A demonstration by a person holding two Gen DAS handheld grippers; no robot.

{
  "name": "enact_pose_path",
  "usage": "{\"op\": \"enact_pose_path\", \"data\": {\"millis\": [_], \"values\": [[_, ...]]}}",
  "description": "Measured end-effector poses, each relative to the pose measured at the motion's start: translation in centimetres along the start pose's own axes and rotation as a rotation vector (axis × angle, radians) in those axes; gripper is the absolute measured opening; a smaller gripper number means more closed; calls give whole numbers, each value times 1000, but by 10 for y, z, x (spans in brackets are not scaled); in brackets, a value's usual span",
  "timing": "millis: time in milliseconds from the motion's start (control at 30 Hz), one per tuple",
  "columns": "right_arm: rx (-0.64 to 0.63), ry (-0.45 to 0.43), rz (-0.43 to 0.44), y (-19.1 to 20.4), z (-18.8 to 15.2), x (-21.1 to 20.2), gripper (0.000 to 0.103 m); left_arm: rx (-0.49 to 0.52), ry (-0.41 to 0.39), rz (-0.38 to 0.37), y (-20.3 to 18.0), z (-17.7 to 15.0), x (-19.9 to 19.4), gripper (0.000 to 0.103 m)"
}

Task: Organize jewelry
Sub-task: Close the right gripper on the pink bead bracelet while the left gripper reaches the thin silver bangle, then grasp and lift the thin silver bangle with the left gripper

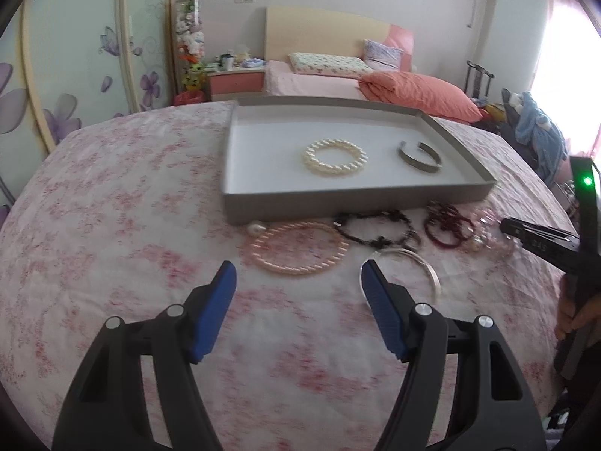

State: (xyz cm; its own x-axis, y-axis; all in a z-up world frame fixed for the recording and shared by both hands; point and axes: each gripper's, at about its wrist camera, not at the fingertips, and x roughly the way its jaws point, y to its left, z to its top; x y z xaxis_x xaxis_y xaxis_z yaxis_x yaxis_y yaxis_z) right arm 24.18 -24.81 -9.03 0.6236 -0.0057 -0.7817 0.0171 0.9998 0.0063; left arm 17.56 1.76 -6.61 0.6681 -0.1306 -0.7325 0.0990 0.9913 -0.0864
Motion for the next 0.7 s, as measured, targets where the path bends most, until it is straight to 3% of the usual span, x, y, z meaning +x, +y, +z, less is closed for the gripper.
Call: {"op": "enact_pose_path", "data": {"millis": [133,267,467,700], "values": [[8,1,1,0,0,0,14,38,41,-35,-30,-4,8,77],[22,0,0,-3,-1,-1,14,82,74,-16,-52,-6,21,83],[41,0,-19,-9,-3,-2,14,101,134,25,-69,-5,44,84],[33,-13,-27,-5,-4,-2,14,107,142,50,-76,0,55,85]]}}
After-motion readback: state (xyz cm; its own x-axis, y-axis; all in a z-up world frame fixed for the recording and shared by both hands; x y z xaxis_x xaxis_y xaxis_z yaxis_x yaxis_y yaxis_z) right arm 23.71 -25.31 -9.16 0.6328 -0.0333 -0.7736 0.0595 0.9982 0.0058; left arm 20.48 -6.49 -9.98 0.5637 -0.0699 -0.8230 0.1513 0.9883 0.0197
